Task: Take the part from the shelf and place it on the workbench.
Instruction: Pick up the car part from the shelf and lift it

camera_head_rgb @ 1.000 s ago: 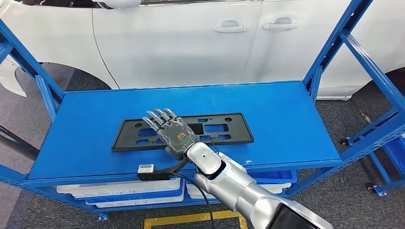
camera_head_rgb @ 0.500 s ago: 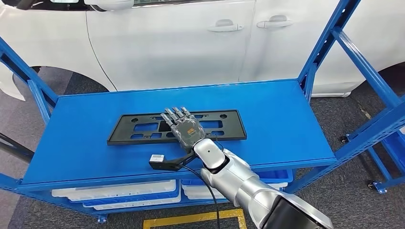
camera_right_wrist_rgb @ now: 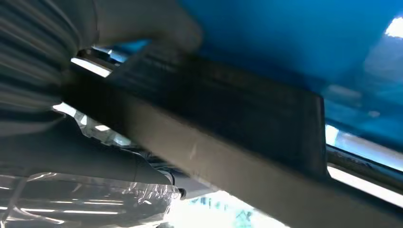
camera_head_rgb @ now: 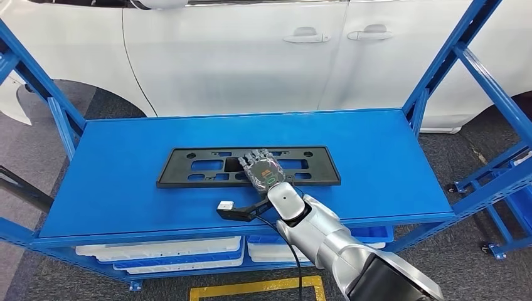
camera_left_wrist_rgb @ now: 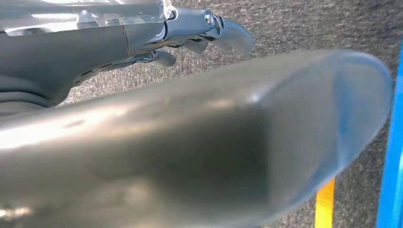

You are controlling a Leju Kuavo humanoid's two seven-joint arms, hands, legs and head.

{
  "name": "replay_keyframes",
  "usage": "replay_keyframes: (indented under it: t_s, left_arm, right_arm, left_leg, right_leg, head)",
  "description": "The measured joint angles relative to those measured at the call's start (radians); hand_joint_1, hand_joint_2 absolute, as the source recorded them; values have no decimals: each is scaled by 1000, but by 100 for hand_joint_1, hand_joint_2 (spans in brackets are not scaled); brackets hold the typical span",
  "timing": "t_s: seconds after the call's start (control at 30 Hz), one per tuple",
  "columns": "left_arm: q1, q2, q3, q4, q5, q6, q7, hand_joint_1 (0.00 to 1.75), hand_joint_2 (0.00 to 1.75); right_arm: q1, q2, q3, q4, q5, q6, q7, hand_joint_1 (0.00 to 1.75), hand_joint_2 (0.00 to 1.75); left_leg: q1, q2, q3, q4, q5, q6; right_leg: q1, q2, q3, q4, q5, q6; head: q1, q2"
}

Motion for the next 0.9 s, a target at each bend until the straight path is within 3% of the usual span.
replay_keyframes:
  t_s: [0.07, 0.1, 0.23, 0.27, 0.33, 0.4, 0.43, 0.47, 0.53, 0.6, 0.73, 0.8, 0.87, 0.9]
  left_arm:
    - [-1, -2, 3, 0, 0, 1, -5, 0, 0]
    - [-2, -2, 4, 0, -1, 1, -6, 0, 0]
    - [-2, -2, 5, 0, -6, 4, -13, 0, 0]
    - [-3, -2, 5, 0, -8, 6, -17, 0, 0]
    - [-2, -2, 6, 0, -9, 11, -32, 0, 0]
    - [0, -1, 8, 0, -11, 19, -56, 0, 87]
    - [1, -1, 10, 0, -11, 25, -71, 0, 131]
    - [2, -1, 12, 0, -11, 31, -86, 0, 175]
    - [1, 0, 18, 0, -10, 47, -116, 0, 175]
    - [0, 0, 28, 0, -6, 59, -135, 0, 175]
    - [0, 0, 40, 0, -8, 65, -142, 0, 175]
    - [0, 0, 49, 0, -11, 65, -138, 0, 175]
    - [1, 0, 58, 0, -11, 64, -132, 0, 175]
    - [2, 0, 62, 0, -8, 63, -131, 0, 175]
  right_arm:
    - [-3, 1, -1, 2, 4, -2, 0, 175, 175]
    - [-4, 1, -3, 3, 5, -3, -1, 175, 175]
    - [-7, 3, -19, 6, 7, -12, -10, 175, 175]
    - [-8, 4, -22, 6, 7, -15, -12, 175, 175]
    - [-8, 6, -30, 6, 5, -20, -17, 175, 175]
    - [-6, 6, -40, 8, 1, -27, -23, 175, 175]
    - [-5, 6, -47, 9, -4, -34, -28, 175, 175]
    - [-4, 6, -55, 9, -13, -43, -36, 175, 175]
    - [-4, 6, -79, 4, -44, -68, -66, 175, 175]
    - [-5, 6, -114, -10, -92, -92, -110, 175, 175]
    - [9, 3, -209, -102, -280, -89, -268, 175, 175]
    - [29, -4, -270, -208, -415, -44, -353, 175, 175]
    - [61, -18, -324, -337, -546, 13, -413, 175, 175]
    - [84, -26, -347, -404, -619, 40, -442, 175, 175]
  left_leg:
    - [-3, 0, 0, 0, -1, -4]
    - [-3, 0, -1, -1, -2, -8]
    - [-2, 1, -2, 5, -10, -29]
    - [-2, 1, -13, 32, -29, -34]
    - [1, 2, -65, 149, -90, -42]
    - [3, 2, -123, 268, -132, -49]
    - [5, 2, -131, 279, -124, -52]
    - [6, 2, -118, 250, -98, -53]
    - [9, 3, -52, 112, -30, -54]
    - [8, 1, -8, 20, -3, -45]
    - [7, 1, -5, 5, -1, -17]
    - [10, 3, -3, 0, 2, -6]
    - [9, 3, -4, 1, 2, 0]
    - [9, 2, -4, 1, 2, 1]
  right_leg:
    - [7, -2, 59, -127, 47, -14]
    - [10, -3, 70, -153, 52, -18]
    - [5, -5, 79, -174, 59, -26]
    - [1, -6, 83, -181, 62, -28]
    - [0, -7, 87, -185, 63, -32]
    - [0, -8, 87, -183, 61, -33]
    - [0, -7, 87, -181, 60, -33]
    - [-1, -6, 87, -178, 58, -32]
    - [-2, -4, 87, -167, 50, -26]
    - [1, -2, 82, -157, 45, -17]
    - [3, 1, 76, -148, 38, 2]
    - [0, 0, 45, -77, -8, 12]
    - [-3, 0, -19, 63, -74, 20]
    - [-3, 0, -46, 120, -93, 22]
  head:
    - [-3, 0]
    - [-4, 0]
    - [-4, 0]
    - [-4, 0]
    - [-5, 0]
    - [-5, 0]
    - [-5, 0]
    - [-5, 0]
    - [-5, 0]
    - [-6, 0]
    - [-6, 0]
    - [-4, 0]
    - [-3, 0]
    - [-3, 0]
